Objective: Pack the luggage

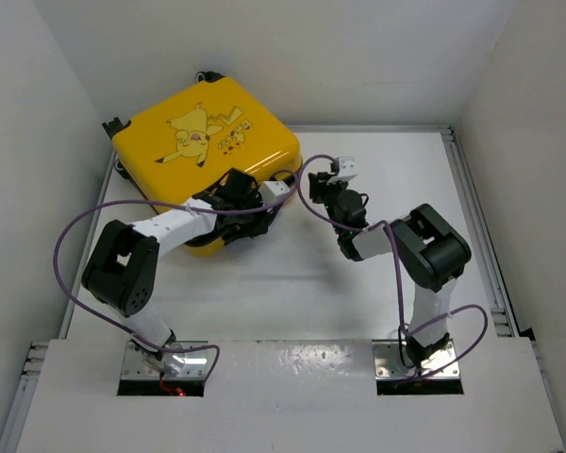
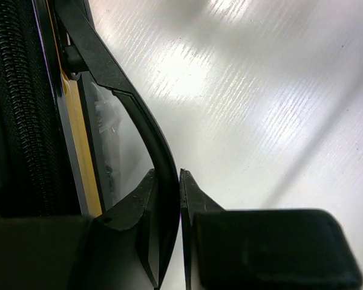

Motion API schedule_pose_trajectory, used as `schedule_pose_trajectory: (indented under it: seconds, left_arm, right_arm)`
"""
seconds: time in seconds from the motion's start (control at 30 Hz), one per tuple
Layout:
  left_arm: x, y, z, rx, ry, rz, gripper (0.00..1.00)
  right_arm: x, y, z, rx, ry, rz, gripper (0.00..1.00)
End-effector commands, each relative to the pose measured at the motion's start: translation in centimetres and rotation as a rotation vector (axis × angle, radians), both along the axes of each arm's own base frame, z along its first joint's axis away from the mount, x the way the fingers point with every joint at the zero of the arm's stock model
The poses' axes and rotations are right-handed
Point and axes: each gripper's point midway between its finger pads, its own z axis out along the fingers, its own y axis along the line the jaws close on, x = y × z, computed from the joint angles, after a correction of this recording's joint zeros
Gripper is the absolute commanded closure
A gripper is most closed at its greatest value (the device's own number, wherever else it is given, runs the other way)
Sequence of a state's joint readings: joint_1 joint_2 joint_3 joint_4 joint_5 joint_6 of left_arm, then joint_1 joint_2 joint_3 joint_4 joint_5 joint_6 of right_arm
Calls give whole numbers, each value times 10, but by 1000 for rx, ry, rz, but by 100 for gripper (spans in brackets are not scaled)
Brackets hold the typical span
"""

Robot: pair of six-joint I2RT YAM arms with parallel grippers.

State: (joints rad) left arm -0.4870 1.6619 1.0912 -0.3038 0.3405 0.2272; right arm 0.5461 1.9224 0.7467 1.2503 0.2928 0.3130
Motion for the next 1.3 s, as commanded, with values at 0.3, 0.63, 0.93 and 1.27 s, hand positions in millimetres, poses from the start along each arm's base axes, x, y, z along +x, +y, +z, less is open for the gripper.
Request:
schedule_pose_trajectory:
  seconds: [0.3, 0.63, 0.93, 1.27]
  left_arm:
    - [-17, -18, 27, -195, 142, -18, 100]
    - [-36, -12, 46, -224, 24, -193, 100]
    - [-52, 35, 23, 9, -116, -231, 100]
    - [-52, 35, 27, 10, -142, -217, 100]
  right_arm:
    - [-34, 10, 28, 100, -69, 239, 65]
    - [-68, 45, 21, 454, 369, 737, 61]
    - [-82, 59, 28, 521, 456, 1059, 57]
    - [-106, 80, -6, 458, 456, 1018, 63]
